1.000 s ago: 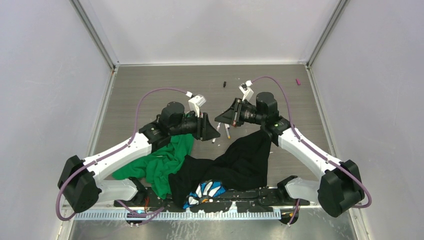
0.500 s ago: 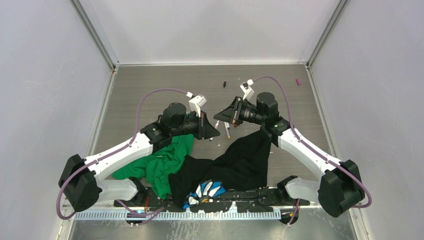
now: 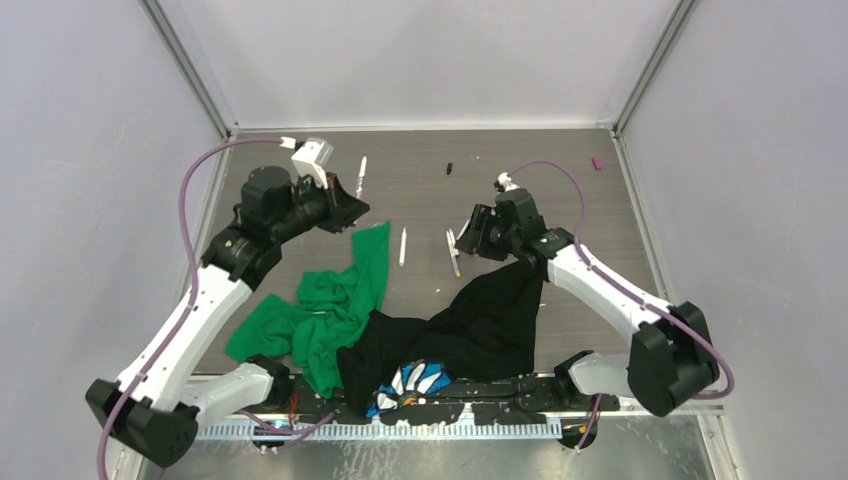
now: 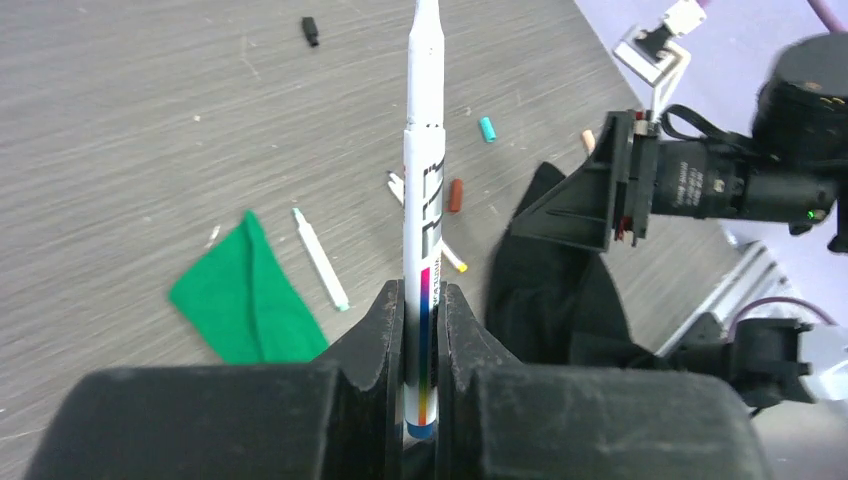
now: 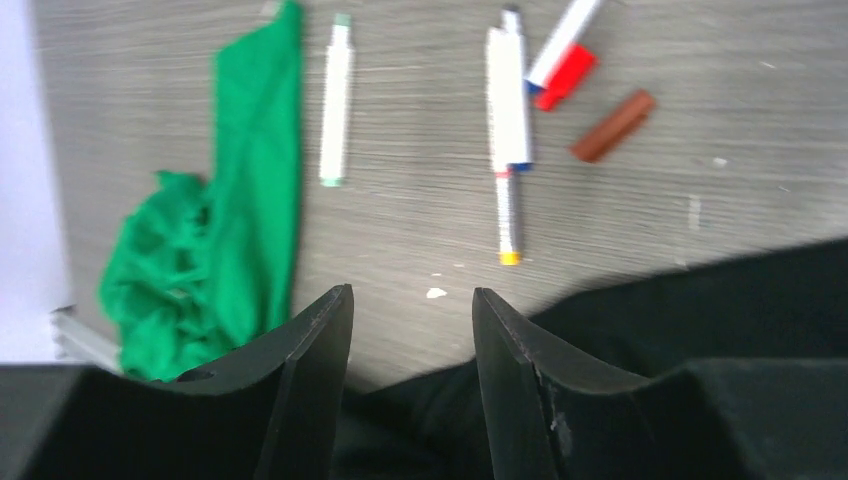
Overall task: Insert the pens into the pen caps
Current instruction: Pick up the pen from the center of the board.
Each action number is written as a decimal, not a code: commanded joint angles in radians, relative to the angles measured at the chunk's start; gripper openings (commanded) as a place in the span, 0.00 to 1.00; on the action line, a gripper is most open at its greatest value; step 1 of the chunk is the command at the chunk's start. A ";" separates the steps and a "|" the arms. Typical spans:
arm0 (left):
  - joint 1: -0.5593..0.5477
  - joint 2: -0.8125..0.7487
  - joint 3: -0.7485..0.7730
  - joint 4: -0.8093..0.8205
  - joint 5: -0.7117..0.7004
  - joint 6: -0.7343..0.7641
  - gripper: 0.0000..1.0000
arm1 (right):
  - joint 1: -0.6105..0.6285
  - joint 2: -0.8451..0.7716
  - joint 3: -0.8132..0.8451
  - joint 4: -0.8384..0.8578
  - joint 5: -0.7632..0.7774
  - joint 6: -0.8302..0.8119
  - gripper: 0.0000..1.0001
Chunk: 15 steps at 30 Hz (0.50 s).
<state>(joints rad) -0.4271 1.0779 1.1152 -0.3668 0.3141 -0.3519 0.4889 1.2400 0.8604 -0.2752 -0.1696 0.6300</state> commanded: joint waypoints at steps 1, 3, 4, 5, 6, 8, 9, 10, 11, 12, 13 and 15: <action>-0.011 -0.084 -0.051 -0.080 -0.140 0.182 0.00 | 0.000 0.078 0.036 -0.071 0.202 -0.032 0.52; -0.014 -0.119 -0.096 -0.055 -0.175 0.197 0.00 | 0.000 0.124 0.058 -0.078 0.244 -0.047 0.52; -0.015 -0.130 -0.105 -0.051 -0.177 0.203 0.00 | 0.000 0.152 0.073 -0.082 0.263 -0.054 0.52; -0.019 -0.135 -0.103 -0.052 -0.179 0.209 0.00 | 0.000 0.182 0.089 -0.085 0.280 -0.061 0.52; -0.023 -0.140 -0.102 -0.052 -0.172 0.213 0.00 | 0.000 0.215 0.106 -0.090 0.297 -0.068 0.52; -0.022 -0.142 -0.100 -0.052 -0.160 0.215 0.00 | -0.001 0.275 0.142 -0.103 0.343 -0.079 0.51; -0.022 -0.145 -0.101 -0.051 -0.159 0.212 0.00 | 0.000 0.301 0.161 -0.109 0.365 -0.085 0.52; -0.025 -0.148 -0.106 -0.047 -0.158 0.211 0.00 | 0.001 0.324 0.176 -0.111 0.377 -0.090 0.52; -0.029 -0.152 -0.109 -0.043 -0.158 0.211 0.00 | 0.001 0.343 0.191 -0.112 0.407 -0.095 0.52; -0.034 -0.155 -0.111 -0.039 -0.157 0.212 0.00 | 0.000 0.360 0.207 -0.111 0.420 -0.102 0.52; -0.037 -0.156 -0.112 -0.037 -0.156 0.212 0.00 | 0.000 0.379 0.223 -0.111 0.428 -0.108 0.53; -0.042 -0.155 -0.114 -0.038 -0.158 0.217 0.00 | 0.000 0.424 0.258 -0.122 0.445 -0.121 0.53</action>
<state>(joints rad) -0.4561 0.9466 0.9997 -0.4458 0.1677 -0.1635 0.4889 1.6241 1.0283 -0.3931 0.1715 0.5495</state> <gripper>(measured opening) 0.080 0.527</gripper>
